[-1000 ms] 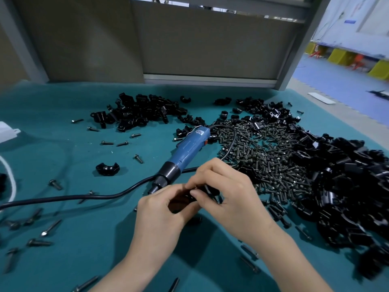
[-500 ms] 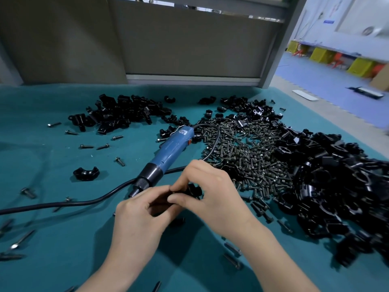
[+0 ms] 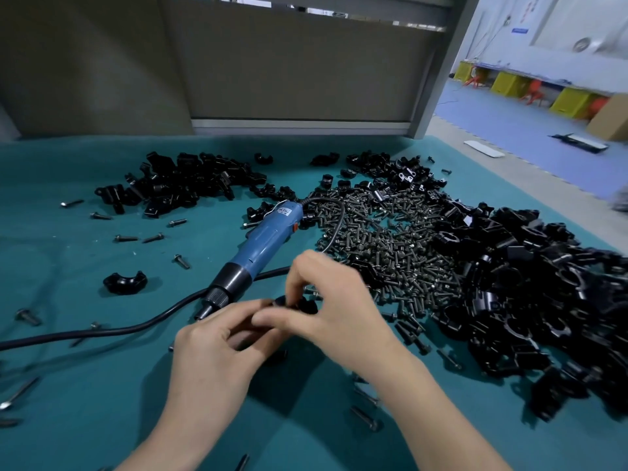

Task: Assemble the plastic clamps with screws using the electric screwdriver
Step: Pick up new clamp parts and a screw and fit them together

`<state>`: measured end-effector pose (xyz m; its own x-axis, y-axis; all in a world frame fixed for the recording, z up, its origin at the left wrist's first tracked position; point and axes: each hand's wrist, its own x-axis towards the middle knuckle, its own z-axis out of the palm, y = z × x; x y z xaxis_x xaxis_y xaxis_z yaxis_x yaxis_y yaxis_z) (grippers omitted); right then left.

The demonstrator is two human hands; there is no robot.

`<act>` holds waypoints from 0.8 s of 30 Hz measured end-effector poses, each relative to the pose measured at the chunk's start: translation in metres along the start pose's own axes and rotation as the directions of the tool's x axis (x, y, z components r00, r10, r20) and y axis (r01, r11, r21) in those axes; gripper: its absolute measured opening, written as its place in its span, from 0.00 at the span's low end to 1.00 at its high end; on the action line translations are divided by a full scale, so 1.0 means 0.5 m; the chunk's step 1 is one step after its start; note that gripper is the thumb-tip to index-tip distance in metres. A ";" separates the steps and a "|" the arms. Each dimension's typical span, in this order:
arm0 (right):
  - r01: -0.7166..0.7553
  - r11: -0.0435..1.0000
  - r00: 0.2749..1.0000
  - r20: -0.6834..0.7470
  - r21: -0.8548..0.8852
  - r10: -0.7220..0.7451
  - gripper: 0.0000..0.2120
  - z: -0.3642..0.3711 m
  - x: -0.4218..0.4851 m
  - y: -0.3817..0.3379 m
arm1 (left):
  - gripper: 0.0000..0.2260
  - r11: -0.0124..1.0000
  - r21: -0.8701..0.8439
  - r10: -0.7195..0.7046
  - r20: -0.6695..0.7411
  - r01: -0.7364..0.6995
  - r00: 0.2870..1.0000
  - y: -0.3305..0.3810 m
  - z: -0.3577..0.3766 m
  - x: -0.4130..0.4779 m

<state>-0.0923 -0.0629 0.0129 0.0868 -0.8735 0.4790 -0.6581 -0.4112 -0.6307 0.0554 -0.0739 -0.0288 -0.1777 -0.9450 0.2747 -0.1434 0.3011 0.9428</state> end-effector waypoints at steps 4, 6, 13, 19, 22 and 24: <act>-0.349 0.919 0.905 -0.320 -0.181 0.281 0.05 -0.057 0.013 0.066 | 0.13 0.991 -0.119 -0.066 -0.039 0.061 0.997 0.007 0.002 0.000; -0.629 0.724 0.762 -0.408 -0.283 0.502 0.12 -0.088 0.005 0.111 | 0.14 0.991 -0.113 -0.075 -0.031 0.071 0.997 0.009 0.002 -0.002; -0.839 0.410 0.539 -0.448 -0.357 0.713 0.25 -0.116 0.000 0.169 | 0.13 0.986 -0.114 -0.126 -0.009 0.124 0.992 0.013 -0.006 -0.002; -0.839 0.310 0.524 -0.513 -0.446 0.679 0.14 -0.131 0.006 0.191 | 0.13 0.982 -0.129 -0.142 0.004 0.142 0.990 0.012 -0.008 -0.001; -0.825 0.301 0.534 -0.486 -0.479 0.691 0.10 -0.139 0.009 0.196 | 0.12 0.982 -0.130 -0.135 0.018 0.136 0.991 0.014 -0.008 -0.002; -0.816 0.300 0.544 -0.480 -0.494 0.688 0.09 -0.142 0.009 0.199 | 0.12 0.983 -0.131 -0.130 0.017 0.131 0.991 0.015 -0.009 -0.002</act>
<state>-0.2104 -0.0890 -0.0043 -0.7646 -0.6332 0.1203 -0.6382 0.7178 -0.2785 0.0588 -0.0714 -0.0210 -0.1737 -0.9738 0.1466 -0.0371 0.1552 0.9872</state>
